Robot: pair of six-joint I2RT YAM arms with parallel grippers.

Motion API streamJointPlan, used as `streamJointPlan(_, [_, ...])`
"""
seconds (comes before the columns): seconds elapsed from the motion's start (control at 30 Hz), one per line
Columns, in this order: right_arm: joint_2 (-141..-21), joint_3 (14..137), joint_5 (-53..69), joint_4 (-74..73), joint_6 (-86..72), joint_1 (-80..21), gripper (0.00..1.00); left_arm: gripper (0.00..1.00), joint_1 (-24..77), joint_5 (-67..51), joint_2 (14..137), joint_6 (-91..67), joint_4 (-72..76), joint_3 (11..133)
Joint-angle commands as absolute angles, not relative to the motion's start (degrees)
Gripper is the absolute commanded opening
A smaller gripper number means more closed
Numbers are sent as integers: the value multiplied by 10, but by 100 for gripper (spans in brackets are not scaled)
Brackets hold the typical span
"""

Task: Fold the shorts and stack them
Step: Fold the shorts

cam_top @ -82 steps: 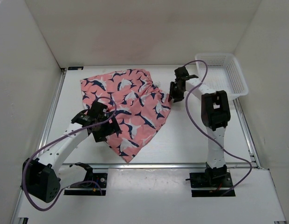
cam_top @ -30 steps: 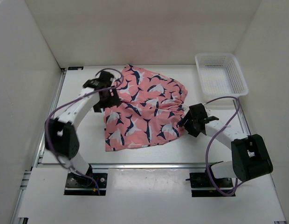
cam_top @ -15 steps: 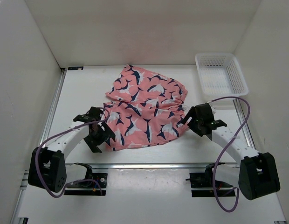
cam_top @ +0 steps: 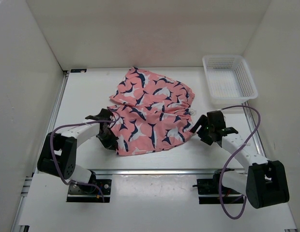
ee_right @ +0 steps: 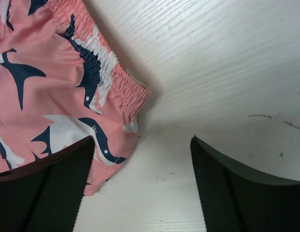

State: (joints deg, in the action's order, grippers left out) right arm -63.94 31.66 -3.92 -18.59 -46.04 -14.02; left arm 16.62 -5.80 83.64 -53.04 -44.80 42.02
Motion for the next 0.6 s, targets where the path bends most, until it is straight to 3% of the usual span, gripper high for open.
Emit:
streamJointPlan(0.0, [-663, 311, 18, -133, -460, -137, 80, 10, 169, -62, 799, -517, -419, 440])
streamJointPlan(0.27, [-771, 342, 54, -91, -449, -137, 59, 10, 169, -68, 779, -517, -438, 473])
streamJointPlan(0.37, [-776, 328, 49, -61, -468, -149, 43, 10, 169, -68, 773, -512, -443, 479])
streamJointPlan(0.47, [-788, 348, 36, -54, -474, -149, 8, 10, 169, -68, 750, -512, -461, 505])
streamJointPlan(0.5, [-788, 363, 29, -68, -462, -149, 0, 10, 169, -60, 744, -512, -470, 518])
streamJointPlan(0.57, [-782, 419, 4, -107, -434, -149, 0, 10, 169, -32, 732, -497, -514, 581])
